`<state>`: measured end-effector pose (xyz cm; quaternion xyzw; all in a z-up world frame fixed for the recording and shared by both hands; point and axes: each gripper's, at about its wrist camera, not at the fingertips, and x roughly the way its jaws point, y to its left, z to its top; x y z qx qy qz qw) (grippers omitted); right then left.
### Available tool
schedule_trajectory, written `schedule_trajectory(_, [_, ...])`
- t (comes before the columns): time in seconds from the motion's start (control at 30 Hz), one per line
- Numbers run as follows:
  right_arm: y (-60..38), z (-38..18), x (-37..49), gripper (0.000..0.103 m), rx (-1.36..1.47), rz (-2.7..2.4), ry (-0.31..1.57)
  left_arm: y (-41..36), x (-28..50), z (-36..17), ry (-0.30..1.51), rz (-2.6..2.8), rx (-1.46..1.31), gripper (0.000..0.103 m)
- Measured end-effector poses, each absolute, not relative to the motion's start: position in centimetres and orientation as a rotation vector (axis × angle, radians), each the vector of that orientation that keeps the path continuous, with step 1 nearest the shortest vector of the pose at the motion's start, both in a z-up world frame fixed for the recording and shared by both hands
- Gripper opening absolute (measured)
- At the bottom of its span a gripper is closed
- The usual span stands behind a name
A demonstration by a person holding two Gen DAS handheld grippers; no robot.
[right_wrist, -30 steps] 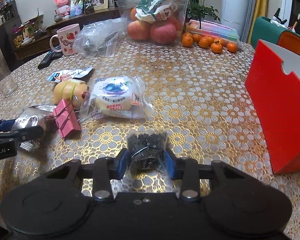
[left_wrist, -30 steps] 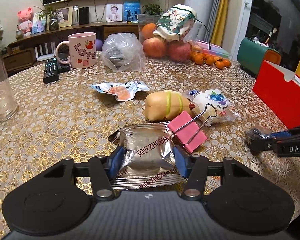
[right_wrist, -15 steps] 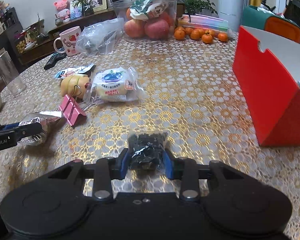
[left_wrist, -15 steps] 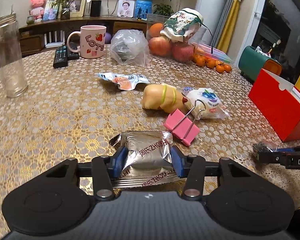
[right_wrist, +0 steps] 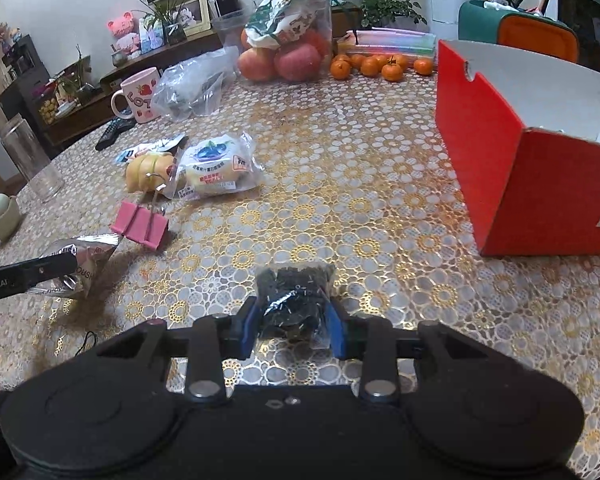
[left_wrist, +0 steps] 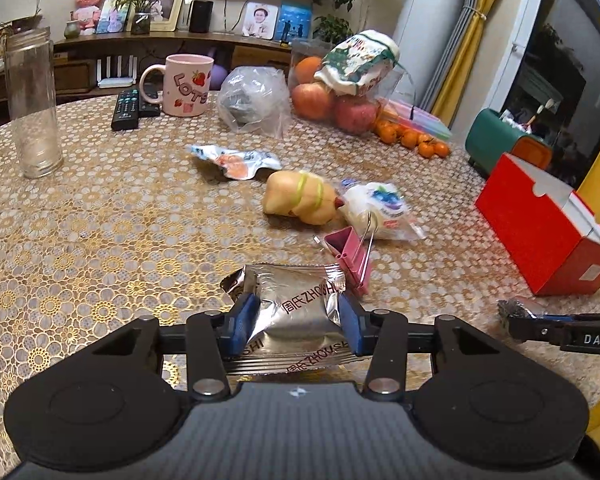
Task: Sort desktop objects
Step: 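Carry the silver packet and black bag with both grippers over the shoebox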
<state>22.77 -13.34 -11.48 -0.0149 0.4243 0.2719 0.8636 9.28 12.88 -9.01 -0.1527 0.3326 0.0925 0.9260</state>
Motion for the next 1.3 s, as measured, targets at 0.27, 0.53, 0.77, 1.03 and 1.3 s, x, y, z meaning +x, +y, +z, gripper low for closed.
schedule_trajectory(0.27, [-15.0,-10.6,22.6,0.033,-0.015,0.582,0.865,11.4,9.3,-7.6,0.654,0.174,-0.318,0.044])
schedule_trajectory(0.53, [-16.9,-10.1,22.8,0.033,0.016,0.573,0.852,10.1,9.8,-6.1,0.63,0.152,-0.319,0.044])
schedule_trajectory(0.77, [-18.6,-8.6,22.7,0.033,0.043,0.574,0.816,8.0,10.5,-4.7,0.611,0.103,-0.312,0.044])
schedule_trajectory(1.03, [-21.5,-5.9,23.2,0.033,0.063,0.557,0.745,4.7,12.5,-2.9,0.591,0.033,-0.277,0.044])
schedule_trajectory(1.3, [-25.4,-3.8,24.7,0.033,0.061,0.495,0.688,-0.6,16.2,-1.0,0.57,-0.077,-0.22,0.044])
